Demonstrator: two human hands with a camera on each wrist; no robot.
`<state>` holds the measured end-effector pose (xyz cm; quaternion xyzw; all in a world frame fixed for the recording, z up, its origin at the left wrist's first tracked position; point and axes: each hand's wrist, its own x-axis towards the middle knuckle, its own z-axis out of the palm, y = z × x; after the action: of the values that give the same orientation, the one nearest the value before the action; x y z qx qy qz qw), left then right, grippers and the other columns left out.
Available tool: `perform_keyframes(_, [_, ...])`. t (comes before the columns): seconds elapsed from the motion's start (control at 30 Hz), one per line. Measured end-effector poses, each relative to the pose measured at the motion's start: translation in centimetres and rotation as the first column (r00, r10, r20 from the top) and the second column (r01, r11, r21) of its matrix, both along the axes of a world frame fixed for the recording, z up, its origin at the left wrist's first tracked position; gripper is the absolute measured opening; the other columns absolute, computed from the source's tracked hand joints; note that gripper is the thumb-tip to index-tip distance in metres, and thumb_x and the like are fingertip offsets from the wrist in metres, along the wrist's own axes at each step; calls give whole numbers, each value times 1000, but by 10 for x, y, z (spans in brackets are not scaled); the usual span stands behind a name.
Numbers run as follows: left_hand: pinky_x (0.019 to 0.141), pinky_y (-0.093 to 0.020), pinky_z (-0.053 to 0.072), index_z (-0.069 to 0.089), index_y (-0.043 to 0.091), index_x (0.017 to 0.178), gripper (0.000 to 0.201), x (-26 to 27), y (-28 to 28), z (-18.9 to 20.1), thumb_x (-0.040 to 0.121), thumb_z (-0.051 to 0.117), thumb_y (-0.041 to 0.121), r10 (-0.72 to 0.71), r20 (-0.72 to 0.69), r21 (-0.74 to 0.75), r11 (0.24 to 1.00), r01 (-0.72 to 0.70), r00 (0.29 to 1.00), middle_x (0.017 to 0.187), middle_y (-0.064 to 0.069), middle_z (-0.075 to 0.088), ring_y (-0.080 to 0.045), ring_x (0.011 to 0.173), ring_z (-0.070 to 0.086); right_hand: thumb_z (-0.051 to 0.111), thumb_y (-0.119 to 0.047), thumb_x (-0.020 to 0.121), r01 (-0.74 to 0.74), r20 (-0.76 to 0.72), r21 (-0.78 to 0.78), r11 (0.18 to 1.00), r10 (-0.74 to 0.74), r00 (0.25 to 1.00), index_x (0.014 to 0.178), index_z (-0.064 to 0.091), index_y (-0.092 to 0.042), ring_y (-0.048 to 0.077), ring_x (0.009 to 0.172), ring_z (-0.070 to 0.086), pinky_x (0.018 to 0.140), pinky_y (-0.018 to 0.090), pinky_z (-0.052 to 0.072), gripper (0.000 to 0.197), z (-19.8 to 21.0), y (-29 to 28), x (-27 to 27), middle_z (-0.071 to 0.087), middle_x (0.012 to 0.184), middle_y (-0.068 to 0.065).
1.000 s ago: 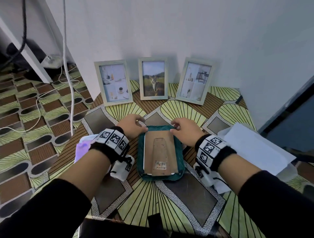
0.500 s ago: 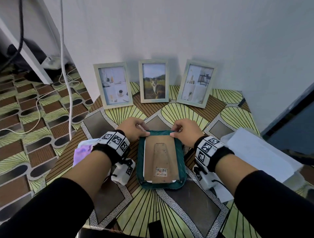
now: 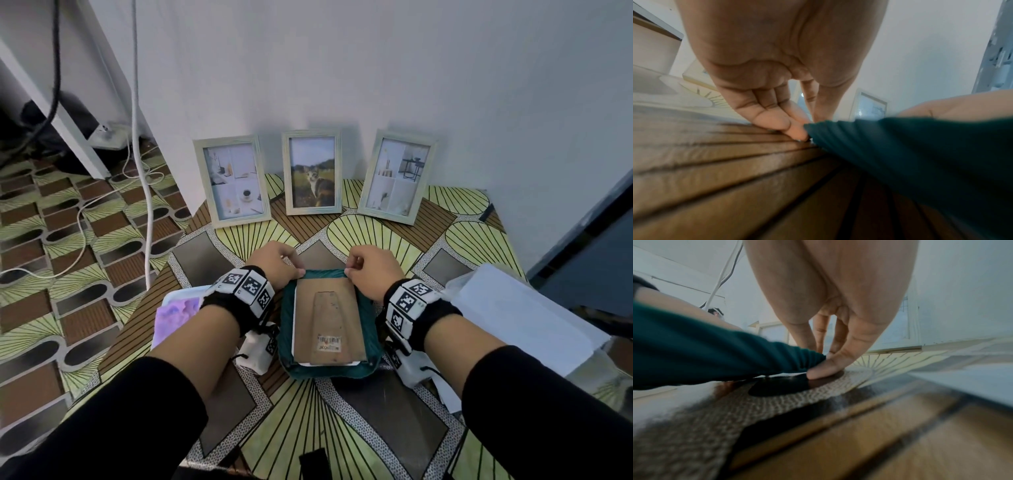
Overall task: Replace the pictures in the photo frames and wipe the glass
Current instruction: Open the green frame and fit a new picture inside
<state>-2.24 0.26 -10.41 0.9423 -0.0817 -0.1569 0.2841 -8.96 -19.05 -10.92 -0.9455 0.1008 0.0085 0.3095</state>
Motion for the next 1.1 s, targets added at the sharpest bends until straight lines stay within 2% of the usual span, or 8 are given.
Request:
perform_keyframes(0.13, [58,-23,40,66,31,76,12,-6,1,3,86,72,34,-56,61,0,998,56,997,78,7,63,-15,75,61,67,-23,88,56,27,102,993,-59,998,84,67,-19,13,72,56,58,21,36,6,2,-3,-8,60,74,-5])
perform_keyframes(0.23, [69,-29,47,64,30,92,7,-21,-1,9,91,63,37,-121,153,67,991,112,981,87,7,60,-13,83,59,67,-30,89,40,17,166,985,-43,999,96,65,-21,11,77,59,57,20,39,11,9,-5,-19,64,86,-5])
perform_keyframes(0.33, [81,-33,50,60,31,107,18,-43,0,19,93,58,42,-244,246,142,966,214,938,101,6,54,-13,91,56,66,-30,90,-67,25,92,993,65,998,113,63,-22,13,99,61,80,23,47,24,20,-8,-40,64,107,-7])
perform_keyframes(0.53, [93,-34,47,40,36,137,51,-100,-4,22,93,44,60,-537,231,313,830,461,811,127,4,49,-16,112,47,65,-25,88,-417,-45,-133,899,415,909,140,48,-21,13,131,44,110,29,37,55,20,-20,-89,50,142,-5])
perform_keyframes(0.63, [88,-40,49,34,35,137,57,-116,-15,16,91,36,68,-609,206,467,749,470,766,127,-4,46,-23,116,44,59,-24,92,-508,-161,-174,844,484,860,154,26,-15,14,148,19,121,24,17,71,8,-22,-100,23,161,-1])
perform_keyframes(0.73, [80,-39,49,46,28,123,51,-120,-25,16,89,40,66,-588,213,526,742,416,780,118,-6,46,-25,112,44,54,-27,96,-503,-180,-167,848,475,861,156,18,-14,12,151,8,122,26,14,72,2,-25,-103,11,165,-3])
perform_keyframes(0.9, [87,-37,48,56,27,112,40,-113,-32,26,85,44,54,-494,175,429,817,386,852,116,-2,53,-24,109,48,55,-28,93,-507,-155,-165,846,486,860,155,22,-14,12,151,13,121,30,23,72,2,-26,-103,15,164,-3])
perform_keyframes(1.1, [103,-31,40,52,27,135,41,-103,-21,32,96,41,31,-425,176,170,901,398,888,140,1,53,-20,122,51,59,-28,89,-500,-147,-184,847,479,866,155,25,-13,12,151,8,121,29,21,75,1,-28,-103,17,164,-1])
